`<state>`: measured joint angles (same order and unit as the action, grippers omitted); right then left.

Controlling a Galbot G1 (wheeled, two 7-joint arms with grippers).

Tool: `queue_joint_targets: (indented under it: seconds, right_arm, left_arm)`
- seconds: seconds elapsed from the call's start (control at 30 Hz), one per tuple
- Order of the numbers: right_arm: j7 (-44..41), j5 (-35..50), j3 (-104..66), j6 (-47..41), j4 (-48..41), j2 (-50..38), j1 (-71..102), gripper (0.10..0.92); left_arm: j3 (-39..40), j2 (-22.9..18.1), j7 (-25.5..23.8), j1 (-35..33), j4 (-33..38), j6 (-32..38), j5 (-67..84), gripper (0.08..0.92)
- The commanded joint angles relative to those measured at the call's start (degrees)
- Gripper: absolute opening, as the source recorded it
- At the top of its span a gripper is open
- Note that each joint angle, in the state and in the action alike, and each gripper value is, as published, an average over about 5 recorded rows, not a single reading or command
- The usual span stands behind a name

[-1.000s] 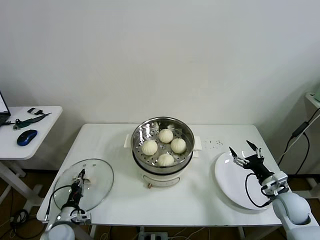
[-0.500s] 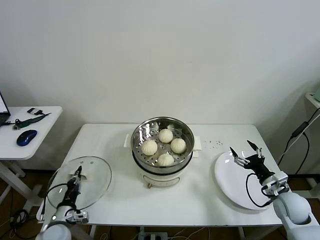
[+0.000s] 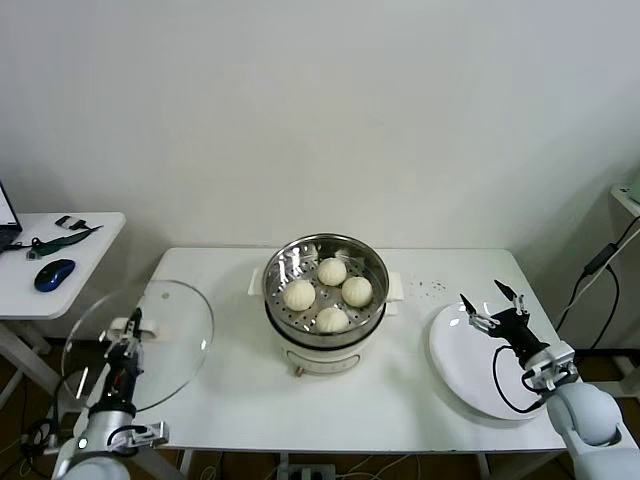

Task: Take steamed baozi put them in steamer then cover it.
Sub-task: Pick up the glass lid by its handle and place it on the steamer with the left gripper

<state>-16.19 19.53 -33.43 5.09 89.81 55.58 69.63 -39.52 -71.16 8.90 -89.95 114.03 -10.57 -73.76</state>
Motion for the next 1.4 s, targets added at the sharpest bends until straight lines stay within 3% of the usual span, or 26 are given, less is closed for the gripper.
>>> queue_joint_targets:
  seconds: [0.03, 0.17, 0.27, 0.43, 0.63, 0.97, 1.4]
  right_arm:
    - [-0.07, -1.02, 0.48, 0.23, -1.23, -0.01, -0.74, 0.823]
    - [-0.08, -1.53, 0.83, 0.34, -2.25, 0.09, -1.45, 0.823]
    - [-0.11, -1.95, 0.97, 0.53, -3.08, 0.26, -1.86, 0.823]
    - [-0.21, -2.54, 0.81, 0.88, -4.22, 0.62, -2.13, 0.823]
    - [-0.36, -3.21, 0.07, 1.22, -4.93, 1.09, -1.95, 0.823]
    - [-0.67, -3.35, -1.63, 1.66, -4.91, 1.09, -0.67, 0.823]
    - [-1.12, -4.27, -2.40, 2.29, -5.40, 1.94, 0.10, 0.823]
  left_arm:
    - [13.20, 13.15, -1.93, 1.12, 13.34, -19.27, 2.46, 0.150]
    - [22.82, 17.89, -7.61, 10.75, 13.06, -25.06, 3.37, 0.150]
    - [30.73, 18.58, -12.31, 18.76, 12.40, -28.83, 3.37, 0.150]
    - [40.56, 15.79, -20.22, 29.44, 10.47, -32.71, 0.40, 0.150]
    - [48.09, 8.97, -27.27, 38.66, 5.94, -34.43, -4.42, 0.150]
    - [55.14, -3.77, -30.22, 43.79, -2.88, -34.43, -11.83, 0.150]
    - [54.92, -12.69, -30.05, 44.43, -13.06, -34.43, -14.80, 0.150]
